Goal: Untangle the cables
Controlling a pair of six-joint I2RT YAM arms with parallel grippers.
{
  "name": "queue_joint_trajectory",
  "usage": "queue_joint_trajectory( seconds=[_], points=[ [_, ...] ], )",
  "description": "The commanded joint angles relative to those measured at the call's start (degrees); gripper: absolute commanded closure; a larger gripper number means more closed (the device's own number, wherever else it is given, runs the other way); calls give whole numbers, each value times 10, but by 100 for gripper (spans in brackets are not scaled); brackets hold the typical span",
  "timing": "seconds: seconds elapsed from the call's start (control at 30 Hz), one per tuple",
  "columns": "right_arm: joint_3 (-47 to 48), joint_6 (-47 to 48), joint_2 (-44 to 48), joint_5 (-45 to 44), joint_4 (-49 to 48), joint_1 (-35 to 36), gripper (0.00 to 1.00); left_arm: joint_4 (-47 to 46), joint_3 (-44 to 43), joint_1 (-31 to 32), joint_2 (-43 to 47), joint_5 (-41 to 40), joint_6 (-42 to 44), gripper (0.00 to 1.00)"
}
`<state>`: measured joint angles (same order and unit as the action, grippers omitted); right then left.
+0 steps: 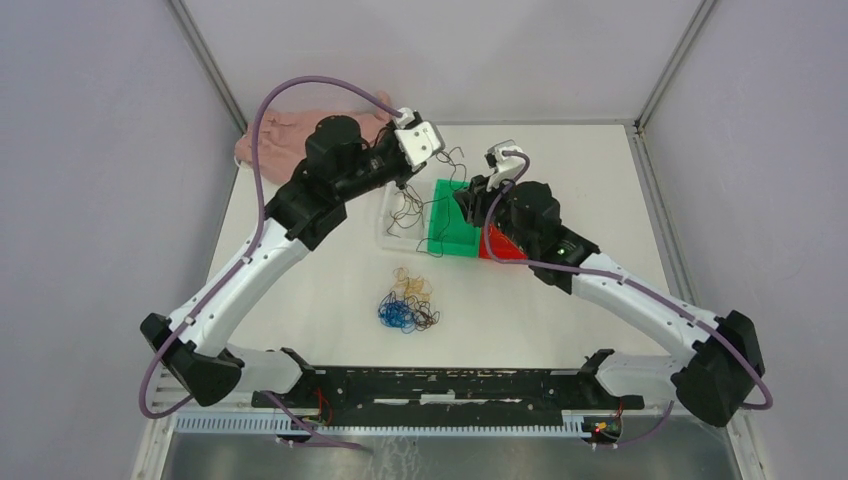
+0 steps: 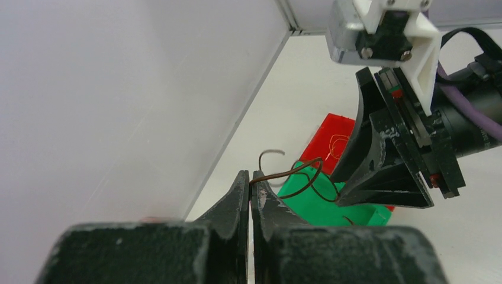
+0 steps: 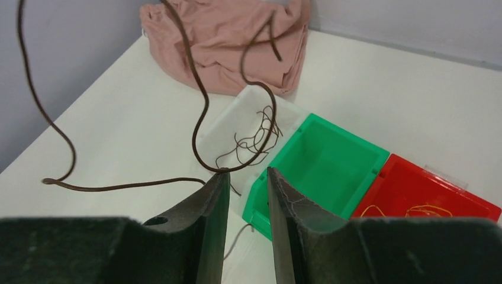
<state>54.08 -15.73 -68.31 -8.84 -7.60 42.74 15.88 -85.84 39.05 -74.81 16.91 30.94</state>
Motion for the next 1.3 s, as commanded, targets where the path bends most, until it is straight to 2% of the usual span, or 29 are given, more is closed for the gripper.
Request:
queue_joint_trajectory(
  seconds=[0.0,0.17,0.37,0.57,0.83,1.03,1.27],
  points=[
    [30,-20,-48,39,-25,-18,64,-53,-9,-13,-20,-36,18,97],
    [77,-24,-118,61,-33,-28,64,-75,-31,-34,-47,-39,12,97],
    [121,-35,-187,80,-46,-33,65,-106,-9,-77,-76,-39,5,97],
    [132,-48,-223,79,-32,-41,59,-127,-3,-132,-124,-33,-7,97],
    [113,-76,-234,104,-8,-57,40,-116,-2,-152,-183,-28,-1,97],
    [69,-100,-202,117,5,-66,37,-104,5,-153,-202,-38,12,97],
    [21,-127,-152,73,49,-70,36,-78,42,-153,-205,-48,50,97]
  ],
)
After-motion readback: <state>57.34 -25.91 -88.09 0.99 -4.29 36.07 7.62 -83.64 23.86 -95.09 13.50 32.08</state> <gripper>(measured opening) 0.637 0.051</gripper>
